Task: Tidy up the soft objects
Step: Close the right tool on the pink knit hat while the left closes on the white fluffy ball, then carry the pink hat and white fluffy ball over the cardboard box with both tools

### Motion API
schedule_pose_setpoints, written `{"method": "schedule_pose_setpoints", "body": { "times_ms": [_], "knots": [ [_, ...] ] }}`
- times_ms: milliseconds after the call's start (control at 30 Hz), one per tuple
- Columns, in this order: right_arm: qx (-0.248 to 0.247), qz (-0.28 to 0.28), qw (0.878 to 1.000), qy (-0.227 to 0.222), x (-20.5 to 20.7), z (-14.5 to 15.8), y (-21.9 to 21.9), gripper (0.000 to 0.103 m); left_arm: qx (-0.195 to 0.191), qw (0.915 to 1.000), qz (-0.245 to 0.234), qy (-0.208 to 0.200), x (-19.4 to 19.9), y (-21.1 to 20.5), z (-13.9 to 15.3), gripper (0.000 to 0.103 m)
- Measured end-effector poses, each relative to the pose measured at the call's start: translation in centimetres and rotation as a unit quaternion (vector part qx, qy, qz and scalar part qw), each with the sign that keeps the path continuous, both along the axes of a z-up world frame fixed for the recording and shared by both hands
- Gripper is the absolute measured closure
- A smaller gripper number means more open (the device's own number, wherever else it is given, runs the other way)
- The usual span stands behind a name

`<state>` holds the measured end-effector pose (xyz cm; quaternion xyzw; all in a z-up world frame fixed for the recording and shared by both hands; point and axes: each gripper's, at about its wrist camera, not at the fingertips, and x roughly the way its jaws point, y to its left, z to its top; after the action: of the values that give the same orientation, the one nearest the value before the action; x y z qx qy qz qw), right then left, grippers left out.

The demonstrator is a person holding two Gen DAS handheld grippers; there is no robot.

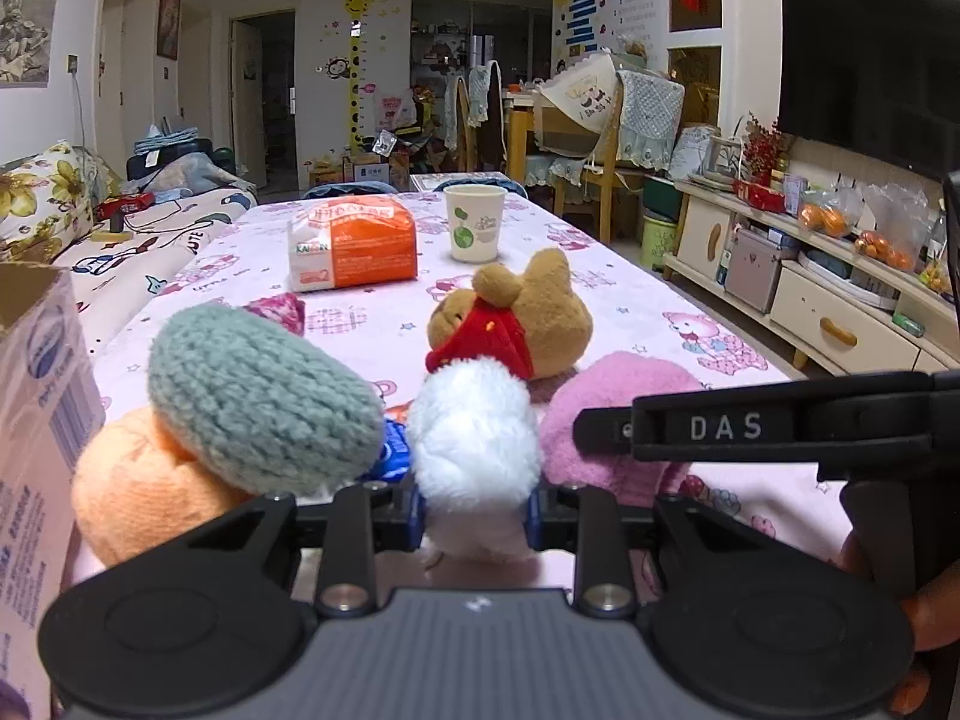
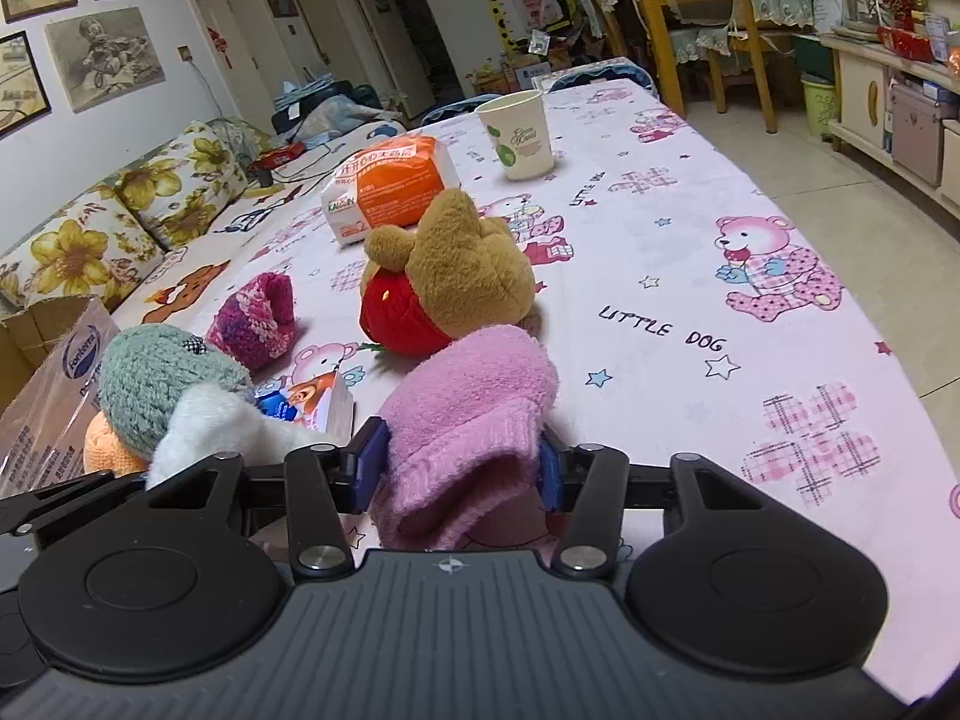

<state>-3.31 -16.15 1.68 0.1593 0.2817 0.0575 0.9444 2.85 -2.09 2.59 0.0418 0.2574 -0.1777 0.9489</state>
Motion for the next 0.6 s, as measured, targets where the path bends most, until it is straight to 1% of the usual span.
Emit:
{"method": "schedule_pose_setpoints", "body": {
  "times_ms": [267,600],
  "knots": [
    [-0.013,-0.013,1.000,-0.017,-1.0,1.7,0.8,0.047,-0.016,0.9997,0.005,-0.017,-1.0,1.3,1.7,0.075],
    [-0.017,-0.001,0.999,-0.049,-2.4,4.1,2.4,0.048,-0.040,0.9983,0.013,-0.041,-2.1,3.2,3.6,0.075]
  ]
}}
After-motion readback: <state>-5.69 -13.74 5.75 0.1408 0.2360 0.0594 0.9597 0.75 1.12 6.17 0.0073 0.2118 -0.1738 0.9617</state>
